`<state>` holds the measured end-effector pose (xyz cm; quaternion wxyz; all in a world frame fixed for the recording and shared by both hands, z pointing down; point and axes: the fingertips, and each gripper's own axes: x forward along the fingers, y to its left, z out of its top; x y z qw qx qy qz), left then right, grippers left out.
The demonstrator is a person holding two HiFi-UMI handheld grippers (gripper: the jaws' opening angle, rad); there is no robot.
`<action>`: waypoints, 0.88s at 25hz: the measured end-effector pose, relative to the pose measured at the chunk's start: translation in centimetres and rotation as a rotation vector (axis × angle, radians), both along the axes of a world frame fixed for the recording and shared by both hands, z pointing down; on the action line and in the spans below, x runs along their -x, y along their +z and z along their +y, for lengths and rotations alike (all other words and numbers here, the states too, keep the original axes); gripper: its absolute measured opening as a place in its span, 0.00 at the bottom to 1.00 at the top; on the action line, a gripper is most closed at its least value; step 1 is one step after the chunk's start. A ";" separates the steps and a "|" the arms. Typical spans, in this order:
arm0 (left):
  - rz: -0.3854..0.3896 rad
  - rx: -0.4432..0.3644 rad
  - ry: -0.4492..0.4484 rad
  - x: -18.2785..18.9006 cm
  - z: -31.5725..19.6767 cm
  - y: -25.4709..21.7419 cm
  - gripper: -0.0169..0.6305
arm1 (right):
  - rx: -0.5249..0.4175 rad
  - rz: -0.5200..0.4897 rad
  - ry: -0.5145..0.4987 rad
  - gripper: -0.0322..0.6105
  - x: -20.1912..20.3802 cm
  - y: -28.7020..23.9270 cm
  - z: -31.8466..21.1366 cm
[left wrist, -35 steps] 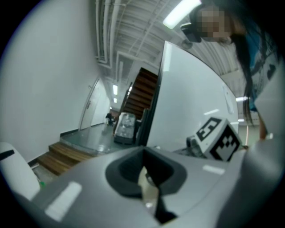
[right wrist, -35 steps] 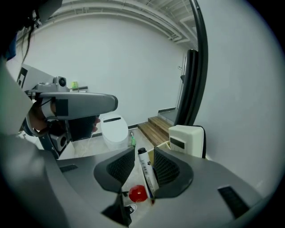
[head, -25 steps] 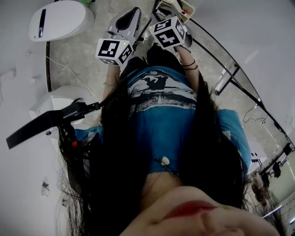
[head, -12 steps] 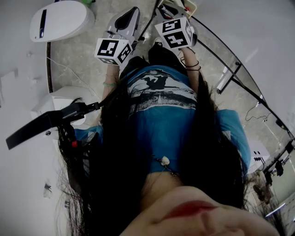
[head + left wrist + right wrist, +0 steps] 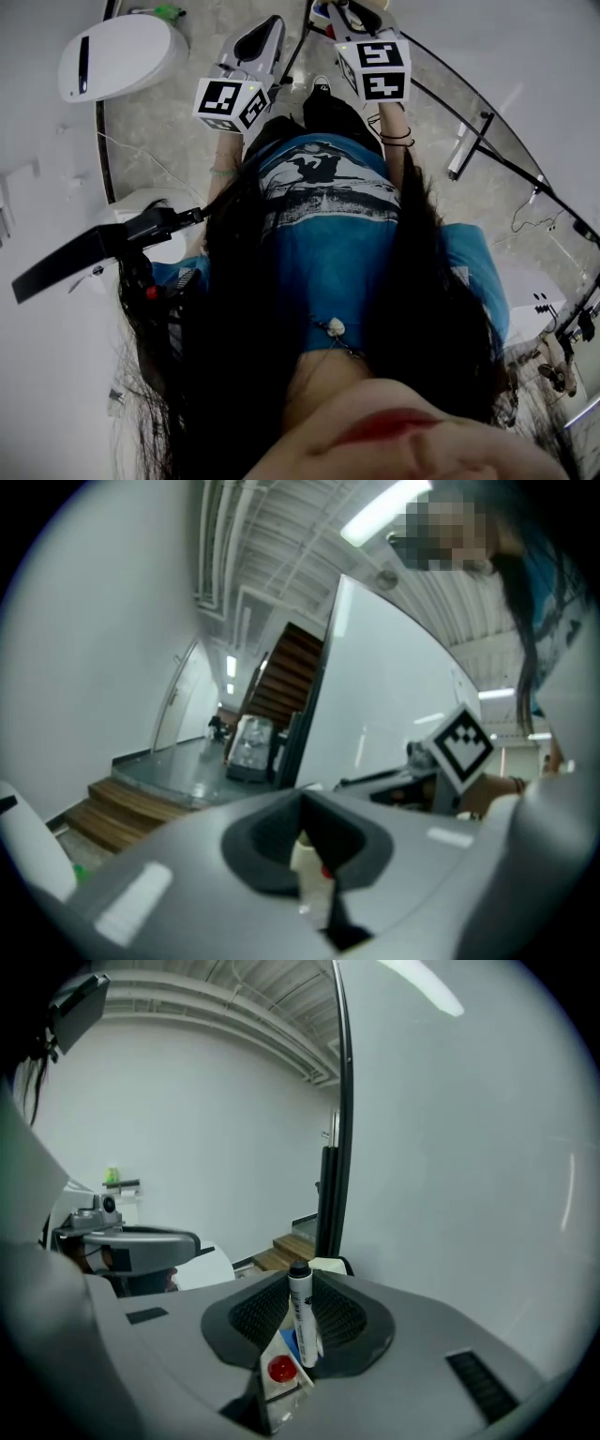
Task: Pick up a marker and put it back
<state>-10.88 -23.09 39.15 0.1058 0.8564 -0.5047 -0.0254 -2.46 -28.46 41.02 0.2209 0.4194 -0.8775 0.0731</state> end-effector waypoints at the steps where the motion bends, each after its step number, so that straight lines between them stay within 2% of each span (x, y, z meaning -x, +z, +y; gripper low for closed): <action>1: 0.000 0.000 0.008 -0.2 0.1 0.1 0.03 | -0.009 -0.016 0.010 0.18 -0.3 -0.4 0.1; 10: 0.022 0.013 0.057 -1.4 1.0 0.8 0.03 | -0.067 -0.144 0.095 0.18 -3.4 -3.9 1.2; 16: 0.009 0.024 0.080 -2.2 1.3 1.3 0.03 | -0.052 -0.282 0.125 0.18 -4.8 -5.7 2.3; 22: 0.008 0.044 0.118 -3.1 1.8 1.6 0.03 | -0.065 -0.283 0.130 0.18 -5.2 -6.2 3.3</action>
